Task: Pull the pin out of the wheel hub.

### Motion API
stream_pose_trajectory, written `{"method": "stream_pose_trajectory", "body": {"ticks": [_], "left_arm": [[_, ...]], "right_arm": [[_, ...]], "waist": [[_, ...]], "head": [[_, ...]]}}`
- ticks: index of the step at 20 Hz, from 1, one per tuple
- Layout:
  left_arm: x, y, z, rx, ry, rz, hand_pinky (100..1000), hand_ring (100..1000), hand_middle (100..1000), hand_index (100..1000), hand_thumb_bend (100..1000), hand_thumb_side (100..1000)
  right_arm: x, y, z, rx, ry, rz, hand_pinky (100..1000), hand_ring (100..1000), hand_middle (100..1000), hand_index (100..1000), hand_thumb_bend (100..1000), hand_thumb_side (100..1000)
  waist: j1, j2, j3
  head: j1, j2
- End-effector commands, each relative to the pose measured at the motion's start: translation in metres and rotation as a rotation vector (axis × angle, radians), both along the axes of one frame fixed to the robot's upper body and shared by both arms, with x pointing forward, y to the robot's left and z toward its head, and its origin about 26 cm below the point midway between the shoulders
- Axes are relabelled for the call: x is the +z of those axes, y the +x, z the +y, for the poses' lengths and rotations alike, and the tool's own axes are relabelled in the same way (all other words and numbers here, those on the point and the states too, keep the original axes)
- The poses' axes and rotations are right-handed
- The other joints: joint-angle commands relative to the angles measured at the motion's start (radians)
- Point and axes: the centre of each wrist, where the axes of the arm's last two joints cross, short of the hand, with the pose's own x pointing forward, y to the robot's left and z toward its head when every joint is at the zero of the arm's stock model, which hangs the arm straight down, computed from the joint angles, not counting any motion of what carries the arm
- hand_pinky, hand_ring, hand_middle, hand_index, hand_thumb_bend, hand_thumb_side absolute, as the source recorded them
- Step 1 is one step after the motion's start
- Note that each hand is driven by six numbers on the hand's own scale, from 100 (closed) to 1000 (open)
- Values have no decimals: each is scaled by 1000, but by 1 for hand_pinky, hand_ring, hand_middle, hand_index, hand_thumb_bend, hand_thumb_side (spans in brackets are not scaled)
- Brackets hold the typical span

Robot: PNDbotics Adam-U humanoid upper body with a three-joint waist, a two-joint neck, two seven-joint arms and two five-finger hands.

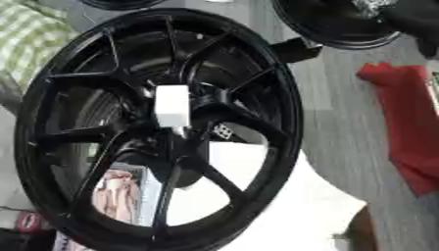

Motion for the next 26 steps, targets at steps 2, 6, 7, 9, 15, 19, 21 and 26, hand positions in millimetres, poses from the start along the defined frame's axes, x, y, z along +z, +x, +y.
{"method": "stream_pose_trajectory", "body": {"ticks": [2, 6, 7, 9, 15, 19, 21, 26], "left_arm": [[10, -3, 1, -3, 41, -24, 760, 644, 610, 797, 100, 807], [10, -3, 1, -8, 50, -20, 760, 643, 610, 797, 100, 807], [10, -3, 1, -10, 53, -19, 761, 643, 610, 797, 100, 809], [11, -3, 1, -13, 58, -20, 761, 643, 610, 797, 100, 807], [12, -3, 0, -20, 71, -15, 761, 642, 610, 797, 100, 807], [12, -3, 0, -22, 78, -12, 761, 642, 610, 797, 100, 807], [12, -3, 0, -23, 81, -10, 762, 641, 610, 797, 100, 807], [12, -3, 0, -26, 85, -7, 762, 641, 609, 797, 100, 808]], "right_arm": [[37, -17, 9, 28, -311, -89, 845, 824, 697, 769, 535, 195], [55, -23, 22, 127, -593, -140, 843, 841, 722, 769, 525, 210], [58, -24, 25, 158, -656, -142, 842, 844, 725, 769, 549, 221], [61, -23, 29, 216, -753, -136, 842, 847, 729, 771, 528, 226], [64, -18, 45, 337, -949, -107, 842, 855, 738, 772, 524, 244], [67, -10, 57, 402, -1039, -91, 843, 859, 743, 772, 525, 253], [67, -7, 64, 435, -1082, -89, 845, 862, 745, 772, 524, 256], [66, 5, 79, 514, -1147, -77, 848, 866, 749, 777, 527, 260]], "waist": [[-2, -28, 6], [-13, -30, 15], [-15, -30, 18], [-19, -31, 22], [-30, -36, 29], [-34, -40, 30], [-35, -41, 30], [-37, -40, 32]], "head": [[-3, -1], [-7, -2], [-8, -3], [-7, -6], [-6, -11], [-10, -13], [-11, -14], [-19, -12]]}}
